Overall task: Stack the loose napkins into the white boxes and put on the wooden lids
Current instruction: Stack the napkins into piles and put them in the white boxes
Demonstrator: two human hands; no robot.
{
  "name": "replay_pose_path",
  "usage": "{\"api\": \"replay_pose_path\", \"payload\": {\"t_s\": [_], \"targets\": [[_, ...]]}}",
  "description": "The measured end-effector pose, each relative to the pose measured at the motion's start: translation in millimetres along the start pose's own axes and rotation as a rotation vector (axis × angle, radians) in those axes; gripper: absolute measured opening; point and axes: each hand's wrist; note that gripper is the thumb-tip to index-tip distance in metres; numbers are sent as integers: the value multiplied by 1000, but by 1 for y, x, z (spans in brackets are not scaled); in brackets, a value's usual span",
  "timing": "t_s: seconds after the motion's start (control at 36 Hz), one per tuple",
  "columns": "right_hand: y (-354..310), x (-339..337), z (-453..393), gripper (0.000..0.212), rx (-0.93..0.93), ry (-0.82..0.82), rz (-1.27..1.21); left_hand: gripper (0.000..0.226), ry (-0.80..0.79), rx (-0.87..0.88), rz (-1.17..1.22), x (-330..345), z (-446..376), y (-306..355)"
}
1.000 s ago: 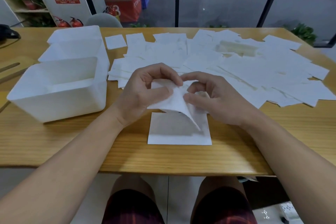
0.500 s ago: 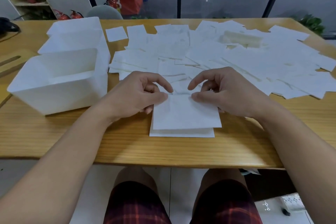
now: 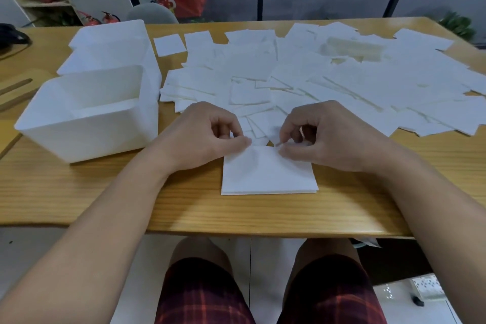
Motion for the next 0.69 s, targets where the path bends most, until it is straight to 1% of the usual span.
{"api": "replay_pose_path", "payload": {"t_s": [0.08,0.14,0.17,0.22,0.28,0.33,0.39,0.47,0.61,0.69], "targets": [[1,0,-4,12,-30,97,13,18,198,2,-13,3,-9,-5],[3,3,-9,14,-34,145,37,16,282,7,-21,7,-16,-6],[4,6,-12,17,-38,144,61,13,286,13,-26,9,-19,-5],[6,10,-14,20,-52,117,103,8,245,35,-53,15,-23,-3],[9,13,-15,16,-62,111,111,5,186,60,-83,21,-24,-2],[10,15,-15,11,-72,127,118,7,163,79,-103,25,-23,-2],[10,16,-16,8,-80,133,134,8,166,88,-114,26,-23,-3],[9,17,-17,8,-87,167,137,8,181,105,-135,26,-22,-4],[7,17,-16,9,-65,215,78,17,169,145,-110,27,-21,1],[8,18,-16,12,-51,226,60,15,169,149,-108,28,-23,0]]}}
Point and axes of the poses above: each hand's wrist, its own z-axis away from the middle knuckle, its own x-axis out of the palm, y = z × x, and after that the axes turned 6 degrees about -z, right-handed
